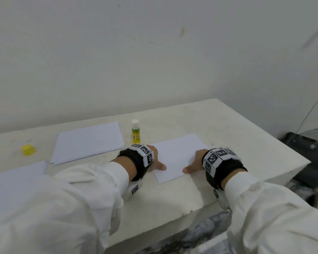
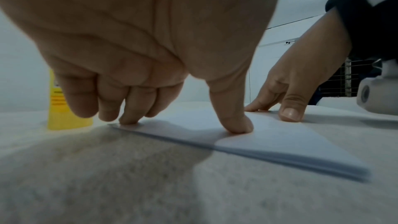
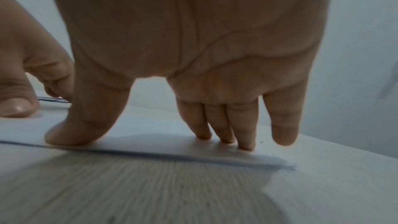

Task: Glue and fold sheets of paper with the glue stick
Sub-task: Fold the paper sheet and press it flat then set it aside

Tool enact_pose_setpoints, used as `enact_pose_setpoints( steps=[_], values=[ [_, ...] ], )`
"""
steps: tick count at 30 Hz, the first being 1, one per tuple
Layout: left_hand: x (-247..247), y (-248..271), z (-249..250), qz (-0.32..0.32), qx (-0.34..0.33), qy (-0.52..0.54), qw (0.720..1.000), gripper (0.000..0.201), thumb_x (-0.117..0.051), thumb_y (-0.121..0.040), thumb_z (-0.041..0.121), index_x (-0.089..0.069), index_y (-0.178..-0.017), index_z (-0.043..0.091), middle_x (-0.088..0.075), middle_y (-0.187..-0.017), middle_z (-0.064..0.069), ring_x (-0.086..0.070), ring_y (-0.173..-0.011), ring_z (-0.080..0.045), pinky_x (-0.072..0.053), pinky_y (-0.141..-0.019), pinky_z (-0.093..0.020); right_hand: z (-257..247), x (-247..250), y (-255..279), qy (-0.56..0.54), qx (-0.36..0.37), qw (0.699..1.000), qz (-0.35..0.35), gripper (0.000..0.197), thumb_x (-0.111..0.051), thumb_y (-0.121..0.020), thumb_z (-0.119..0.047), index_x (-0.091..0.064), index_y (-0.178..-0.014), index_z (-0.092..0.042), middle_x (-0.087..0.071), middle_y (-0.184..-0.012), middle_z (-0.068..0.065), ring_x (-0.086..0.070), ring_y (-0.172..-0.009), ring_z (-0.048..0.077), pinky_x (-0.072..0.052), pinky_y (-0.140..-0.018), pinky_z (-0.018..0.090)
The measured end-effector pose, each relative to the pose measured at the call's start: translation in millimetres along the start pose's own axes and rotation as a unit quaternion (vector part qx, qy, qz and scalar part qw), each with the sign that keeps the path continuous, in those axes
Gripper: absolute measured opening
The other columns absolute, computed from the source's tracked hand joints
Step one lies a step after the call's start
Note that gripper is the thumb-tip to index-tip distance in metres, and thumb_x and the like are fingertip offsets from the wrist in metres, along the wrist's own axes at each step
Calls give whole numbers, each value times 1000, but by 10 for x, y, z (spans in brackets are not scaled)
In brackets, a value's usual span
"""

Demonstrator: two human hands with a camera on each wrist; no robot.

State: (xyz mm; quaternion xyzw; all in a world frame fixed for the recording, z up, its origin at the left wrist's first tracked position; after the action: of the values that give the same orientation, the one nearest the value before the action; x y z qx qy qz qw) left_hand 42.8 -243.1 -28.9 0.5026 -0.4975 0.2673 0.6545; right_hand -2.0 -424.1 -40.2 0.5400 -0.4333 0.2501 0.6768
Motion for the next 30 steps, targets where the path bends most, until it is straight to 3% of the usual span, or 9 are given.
enact_pose_setpoints(
  steps=[3,6,11,17,19,22,24,26,30],
  values=[
    [19,3,24,5,0,12,1000,80,-61,-80,63,-45,-131,3,-55,-128,-13,-55,-114,-30,-45,-95,-36,-23,9,-50,23,-7,1000,9,74,-65,-53,-78,-58,-96,-18,-65,-107,5,-61,-102,28,-46,-95,40],
    [49,44,52,7,0,21,1000,79,-60,-83,59,-38,-134,1,-52,-129,-14,-53,-116,-30,-43,-92,-34,-37,-3,-129,42,-15,999,7,75,-62,-45,-81,-58,-86,-18,-64,-93,4,-61,-96,29,-48,-92,42],
    [59,61,65,-1,6,56,998,82,-64,-81,56,-36,-134,0,-53,-129,-13,-54,-115,-30,-44,-91,-34,-72,2,-125,63,-6,998,-8,76,-63,-49,-80,-60,-90,-16,-65,-96,5,-62,-98,30,-48,-92,43],
    [34,81,66,10,12,179,984,114,-75,-76,44,7,-152,18,-38,-148,-7,-44,-129,-27,-39,-104,-36,-74,31,-19,57,-13,998,-1,71,-65,-59,-76,-56,-95,-16,-65,-108,7,-60,-105,30,-47,-94,43],
    [54,141,58,39,12,259,965,114,-74,-78,35,12,-151,23,-30,-152,-7,-41,-131,-27,-38,-106,-35,-68,18,-19,51,-10,999,1,73,-64,-60,-76,-57,-97,-14,-65,-108,7,-60,-104,30,-47,-94,43],
    [100,251,-11,97,48,359,927,100,-74,-79,22,-7,-152,30,-29,-149,-12,-41,-129,-32,-42,-103,-42,-64,5,17,50,0,999,4,74,-59,-65,-76,-59,-105,-14,-65,-109,7,-60,-105,30,-46,-95,44],
    [61,307,-56,101,87,462,877,75,-71,-81,10,-35,-143,30,-44,-131,-16,-55,-108,-32,-52,-91,-43,-64,20,75,44,4,999,15,76,-58,-68,-75,-59,-111,-13,-64,-113,7,-59,-106,30,-45,-96,44],
    [-22,398,-14,41,97,556,825,47,-63,-85,-2,-54,-128,16,-58,-105,-14,-60,-83,-26,-57,-79,-40,-68,44,133,25,10,999,37,80,-61,-69,-73,-54,-120,-11,-62,-119,8,-58,-109,30,-45,-97,43],
    [-134,530,61,-25,111,577,809,34,-58,-89,-7,-61,-120,7,-55,-75,-7,-54,-61,-16,-54,-73,-30,-95,104,382,-18,34,996,81,78,-67,-79,-52,-37,-138,-10,-43,-138,11,-46,-125,30,-40,-102,40]
  ],
)
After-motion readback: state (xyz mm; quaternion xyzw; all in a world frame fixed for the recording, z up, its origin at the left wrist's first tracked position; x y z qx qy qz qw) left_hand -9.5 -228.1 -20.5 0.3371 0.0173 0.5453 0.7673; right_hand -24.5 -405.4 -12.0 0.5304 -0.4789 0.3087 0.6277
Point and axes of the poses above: each hand's wrist, its own y-axis away from the middle knuckle, its own x-axis out of the back of the hand, z = x × y, the point moved 5 cm from there along -y, towards the middle knuckle
